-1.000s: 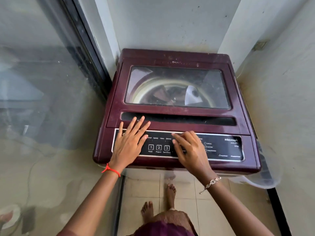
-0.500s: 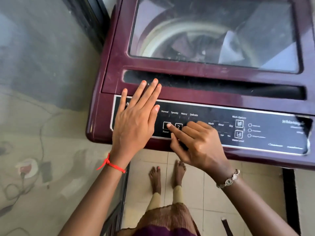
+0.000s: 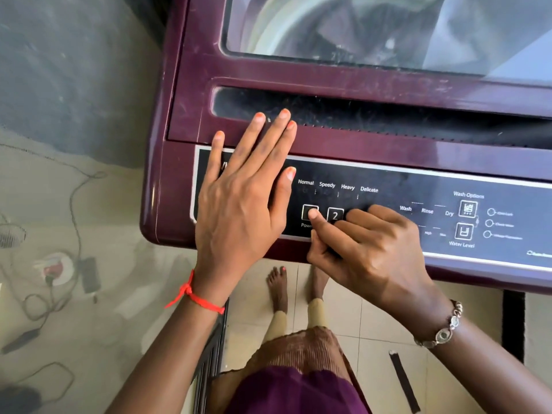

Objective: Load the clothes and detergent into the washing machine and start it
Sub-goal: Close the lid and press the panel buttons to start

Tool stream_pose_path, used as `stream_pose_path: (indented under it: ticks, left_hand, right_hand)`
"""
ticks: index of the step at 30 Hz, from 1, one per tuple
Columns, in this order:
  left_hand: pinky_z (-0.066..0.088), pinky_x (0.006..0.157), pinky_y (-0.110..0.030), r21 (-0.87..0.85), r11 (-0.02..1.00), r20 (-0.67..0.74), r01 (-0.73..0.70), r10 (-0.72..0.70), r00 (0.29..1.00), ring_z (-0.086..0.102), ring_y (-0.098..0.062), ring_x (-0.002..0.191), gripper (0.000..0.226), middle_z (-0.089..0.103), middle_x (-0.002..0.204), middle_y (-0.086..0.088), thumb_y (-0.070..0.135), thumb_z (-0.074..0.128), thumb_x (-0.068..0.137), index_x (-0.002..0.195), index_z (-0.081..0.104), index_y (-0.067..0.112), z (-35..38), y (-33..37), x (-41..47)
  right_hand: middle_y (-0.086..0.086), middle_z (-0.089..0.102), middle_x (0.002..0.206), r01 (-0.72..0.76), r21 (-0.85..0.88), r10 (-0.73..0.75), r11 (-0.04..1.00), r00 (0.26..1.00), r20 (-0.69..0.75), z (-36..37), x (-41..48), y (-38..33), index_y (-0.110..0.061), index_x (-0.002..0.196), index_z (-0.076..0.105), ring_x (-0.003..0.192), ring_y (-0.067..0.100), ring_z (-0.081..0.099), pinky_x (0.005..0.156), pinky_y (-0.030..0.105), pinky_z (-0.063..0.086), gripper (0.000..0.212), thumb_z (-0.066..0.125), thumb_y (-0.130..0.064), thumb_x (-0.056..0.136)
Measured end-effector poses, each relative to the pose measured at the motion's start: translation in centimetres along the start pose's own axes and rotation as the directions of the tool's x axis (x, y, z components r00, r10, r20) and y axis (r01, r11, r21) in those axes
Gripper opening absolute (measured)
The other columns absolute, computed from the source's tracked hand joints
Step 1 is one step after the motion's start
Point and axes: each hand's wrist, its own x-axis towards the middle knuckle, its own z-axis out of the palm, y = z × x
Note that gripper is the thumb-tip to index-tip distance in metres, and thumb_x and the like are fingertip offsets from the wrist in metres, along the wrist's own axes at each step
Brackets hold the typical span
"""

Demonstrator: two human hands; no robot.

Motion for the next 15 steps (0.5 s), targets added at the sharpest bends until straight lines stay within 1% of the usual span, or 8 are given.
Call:
stream_pose_path:
  ticks: [4, 6, 8, 10, 13, 15]
  left_hand:
    - [0.012, 0.117, -0.04, 0.0, 1.0, -0.009, 0.003, -0.003, 1.0, 0.023, -0.01, 0.142, 0.046, 0.033, 0.15, 0.009, 0.032, 0.029, 0.099, 0.143, 0.035, 0.021, 0.0, 0.1, 0.0]
    - [0.012, 0.117, -0.04, -0.002, 1.0, -0.01, 0.002, -0.002, 1.0, 0.023, -0.01, 0.142, 0.046, 0.033, 0.15, 0.009, 0.032, 0.029, 0.099, 0.143, 0.035, 0.021, 0.1, 0.2, -0.1]
    - [0.012, 0.117, -0.04, 0.001, 1.0, -0.014, -0.004, 0.004, 1.0, 0.024, -0.01, 0.142, 0.046, 0.033, 0.151, 0.008, 0.032, 0.029, 0.099, 0.143, 0.035, 0.021, 0.1, 0.3, -0.2]
    - [0.011, 0.117, -0.039, 0.0, 1.0, -0.016, -0.004, 0.004, 1.0, 0.024, -0.01, 0.142, 0.046, 0.033, 0.15, 0.009, 0.032, 0.029, 0.099, 0.143, 0.035, 0.021, 0.2, 0.3, -0.1]
    - [0.011, 0.117, -0.04, -0.003, 1.0, -0.017, -0.004, 0.004, 1.0, 0.023, -0.01, 0.142, 0.046, 0.032, 0.151, 0.01, 0.032, 0.028, 0.099, 0.143, 0.035, 0.022, 0.2, 0.4, -0.2]
    - [0.011, 0.117, -0.04, -0.003, 1.0, -0.018, -0.007, 0.007, 1.0, 0.023, -0.01, 0.142, 0.046, 0.032, 0.15, 0.01, 0.032, 0.029, 0.099, 0.143, 0.035, 0.022, 0.2, 0.4, -0.2]
  right_hand:
    - [-0.002, 0.044, 0.041, -0.017, -0.028, 0.016, 0.999, 0.999, -0.031, 0.1, 0.0, -0.2, -0.01, 0.072, 0.071, 0.038, 0.019, 0.038, 0.04, 0.026, 0.031, 0.022, 0.055, -0.016, 0.085]
    - [-0.001, 0.044, 0.041, -0.025, -0.019, 0.024, 1.0, 0.998, -0.053, 0.2, -0.1, -0.2, -0.009, 0.073, 0.071, 0.038, 0.02, 0.038, 0.041, 0.027, 0.031, 0.022, 0.055, -0.016, 0.085]
    - [0.0, 0.046, 0.042, -0.026, 0.025, 0.028, 0.999, 0.995, -0.091, 0.2, -0.5, -0.3, -0.006, 0.074, 0.072, 0.038, 0.021, 0.04, 0.041, 0.028, 0.032, 0.02, 0.057, -0.014, 0.084]
    - [0.002, 0.047, 0.042, -0.034, 0.108, 0.05, 0.994, 0.986, -0.157, 0.1, -0.9, -0.4, -0.001, 0.068, 0.071, 0.036, 0.021, 0.039, 0.039, 0.027, 0.031, 0.022, 0.058, -0.011, 0.082]
    - [0.006, 0.05, 0.042, -0.107, 0.272, 0.182, 0.956, 0.946, -0.268, -0.4, -1.3, -0.5, 0.003, 0.059, 0.066, 0.034, 0.021, 0.039, 0.038, 0.026, 0.03, 0.031, 0.052, -0.007, 0.085]
    - [0.005, 0.046, 0.04, -0.18, 0.362, 0.301, 0.915, 0.901, -0.312, -0.7, -1.3, -0.5, 0.005, 0.054, 0.063, 0.035, 0.019, 0.037, 0.038, 0.026, 0.031, 0.035, 0.05, -0.005, 0.085]
